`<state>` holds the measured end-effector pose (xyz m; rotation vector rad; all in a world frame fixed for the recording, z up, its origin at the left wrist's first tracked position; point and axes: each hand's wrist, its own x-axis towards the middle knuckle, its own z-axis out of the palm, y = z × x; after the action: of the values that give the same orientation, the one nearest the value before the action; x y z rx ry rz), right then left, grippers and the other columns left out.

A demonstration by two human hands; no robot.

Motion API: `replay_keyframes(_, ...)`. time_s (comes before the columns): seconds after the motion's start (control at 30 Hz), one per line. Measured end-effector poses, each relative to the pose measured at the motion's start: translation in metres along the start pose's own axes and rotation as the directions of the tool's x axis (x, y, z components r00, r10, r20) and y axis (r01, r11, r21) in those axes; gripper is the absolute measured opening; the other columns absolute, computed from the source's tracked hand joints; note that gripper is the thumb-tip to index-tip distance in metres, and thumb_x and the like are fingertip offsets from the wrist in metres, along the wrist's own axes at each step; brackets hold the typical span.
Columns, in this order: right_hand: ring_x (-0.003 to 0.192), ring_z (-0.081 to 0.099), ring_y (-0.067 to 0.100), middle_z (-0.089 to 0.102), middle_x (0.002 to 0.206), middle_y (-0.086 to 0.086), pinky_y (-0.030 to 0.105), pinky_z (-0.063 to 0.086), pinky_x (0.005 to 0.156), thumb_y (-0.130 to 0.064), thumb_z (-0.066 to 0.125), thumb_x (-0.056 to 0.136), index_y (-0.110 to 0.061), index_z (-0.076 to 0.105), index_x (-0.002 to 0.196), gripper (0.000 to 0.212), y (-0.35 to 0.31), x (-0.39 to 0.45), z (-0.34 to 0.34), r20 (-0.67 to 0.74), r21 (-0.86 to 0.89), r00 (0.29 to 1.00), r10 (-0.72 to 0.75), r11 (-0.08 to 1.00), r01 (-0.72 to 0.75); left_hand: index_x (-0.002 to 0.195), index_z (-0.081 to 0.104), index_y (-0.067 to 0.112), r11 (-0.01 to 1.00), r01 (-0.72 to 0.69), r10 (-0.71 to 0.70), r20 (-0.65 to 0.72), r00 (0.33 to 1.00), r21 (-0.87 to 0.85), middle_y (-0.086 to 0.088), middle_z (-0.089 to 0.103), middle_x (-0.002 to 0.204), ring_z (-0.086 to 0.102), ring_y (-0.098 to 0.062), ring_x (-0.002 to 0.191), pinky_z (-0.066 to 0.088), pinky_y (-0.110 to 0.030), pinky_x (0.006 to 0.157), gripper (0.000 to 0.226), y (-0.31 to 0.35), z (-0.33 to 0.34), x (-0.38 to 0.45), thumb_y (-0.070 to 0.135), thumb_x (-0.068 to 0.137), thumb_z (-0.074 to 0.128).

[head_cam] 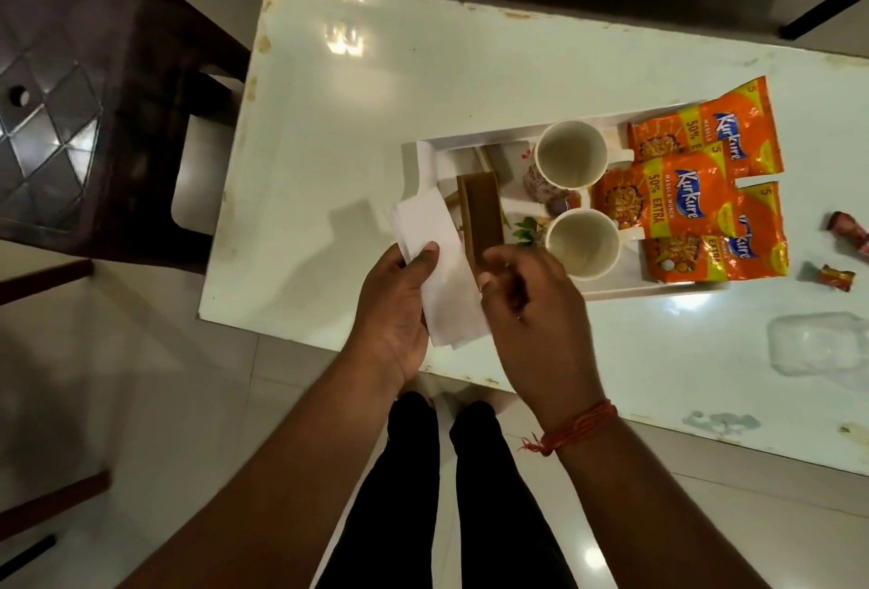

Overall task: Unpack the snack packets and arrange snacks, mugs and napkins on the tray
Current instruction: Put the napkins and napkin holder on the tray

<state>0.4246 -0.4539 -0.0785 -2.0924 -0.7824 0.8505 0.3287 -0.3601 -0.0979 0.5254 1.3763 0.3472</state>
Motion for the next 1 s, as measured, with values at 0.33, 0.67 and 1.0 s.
replay_keyframes(0.33,0.082,0.072,0.023,0.069,0.11,0.011,0.034,0.059,0.069,-0.026,0.067,0.092,-0.01,0.062,0.115,0.029,0.017,-0.001,0.035,0.435,0.614,0.791,0.43,0.501,-0.61,0.115,0.062,0.02,0.935,-0.188,0.191,0.019,0.981,0.302,-0.003,0.071,0.111,0.068,-0.025,0.102,0.055,-0.05,0.093,0.026,0.01,0.001,0.009,0.02,0.089,0.066)
replay_keyframes(0.67,0.061,0.061,0.017,0.061,0.091,0.014,0.025,0.053,0.054,-0.015,0.06,0.095,-0.006,0.06,0.11,0.018,0.031,0.0,0.042,0.523,0.806,0.677,0.518,-0.043,-0.59,0.113,0.06,0.021,0.361,-0.535,0.52,0.312,0.795,0.764,0.011,0.064,0.107,0.061,-0.008,0.1,0.048,-0.02,0.083,0.03,0.047,0.031,0.066,0.014,0.085,0.07)
replay_keyframes(1.0,0.061,0.059,0.017,0.06,0.075,0.012,0.023,0.054,0.047,-0.012,0.057,0.097,-0.004,0.056,0.102,0.009,0.037,0.028,0.06,0.574,0.816,0.555,0.602,-0.366,-0.447,0.113,0.059,0.018,-0.13,-0.589,0.401,0.586,0.704,0.798,-0.005,0.055,0.117,0.058,-0.023,0.101,0.048,-0.036,0.085,0.031,0.052,0.059,0.118,0.01,0.084,0.058)
